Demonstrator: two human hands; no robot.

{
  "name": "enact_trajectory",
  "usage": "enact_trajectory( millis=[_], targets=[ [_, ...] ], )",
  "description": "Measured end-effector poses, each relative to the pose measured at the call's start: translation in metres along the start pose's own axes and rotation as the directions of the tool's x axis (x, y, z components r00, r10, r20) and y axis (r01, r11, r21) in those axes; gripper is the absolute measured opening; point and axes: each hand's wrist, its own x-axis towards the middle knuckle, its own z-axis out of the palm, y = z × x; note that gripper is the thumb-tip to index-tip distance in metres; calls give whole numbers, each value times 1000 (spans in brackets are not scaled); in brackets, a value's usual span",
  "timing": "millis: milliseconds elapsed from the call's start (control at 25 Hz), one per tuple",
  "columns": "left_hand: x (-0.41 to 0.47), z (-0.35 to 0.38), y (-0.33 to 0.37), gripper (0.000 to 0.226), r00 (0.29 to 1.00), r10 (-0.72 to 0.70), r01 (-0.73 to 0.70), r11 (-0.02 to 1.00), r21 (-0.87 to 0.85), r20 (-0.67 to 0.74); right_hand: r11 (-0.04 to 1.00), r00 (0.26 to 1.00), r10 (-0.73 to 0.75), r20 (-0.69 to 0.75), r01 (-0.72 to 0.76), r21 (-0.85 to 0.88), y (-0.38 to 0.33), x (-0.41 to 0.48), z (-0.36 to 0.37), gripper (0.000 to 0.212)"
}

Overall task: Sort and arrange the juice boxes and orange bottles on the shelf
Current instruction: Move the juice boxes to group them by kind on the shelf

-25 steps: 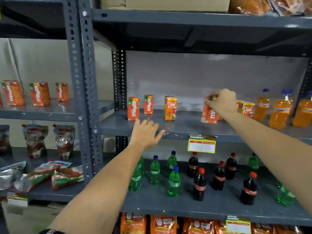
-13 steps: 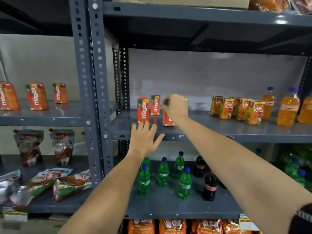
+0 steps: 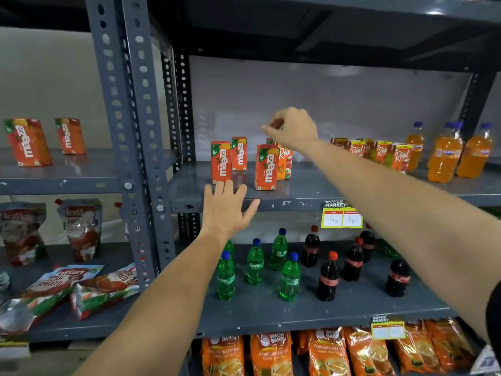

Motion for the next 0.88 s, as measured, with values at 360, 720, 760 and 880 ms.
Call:
enact_trajectory(
  millis=[360, 720, 760, 880],
  targets=[
    [8, 9, -6, 57, 994, 29, -36, 997, -68, -105, 938, 901, -72, 428, 207, -277, 33, 42, -4, 39],
    [13, 16, -11, 56, 988, 44, -46, 999, -10, -150, 992, 878, -30, 477, 86, -96, 41, 65, 14, 25],
    [12, 16, -10, 56, 988, 44, -46, 999, -7, -151, 997, 868, -11, 497, 50, -66, 43, 66, 15, 26],
    [12, 15, -10, 57, 989, 49, -51, 999, -6, -142, 1000, 845, 27, 534, -29, -5, 47, 64, 15, 26]
  ],
)
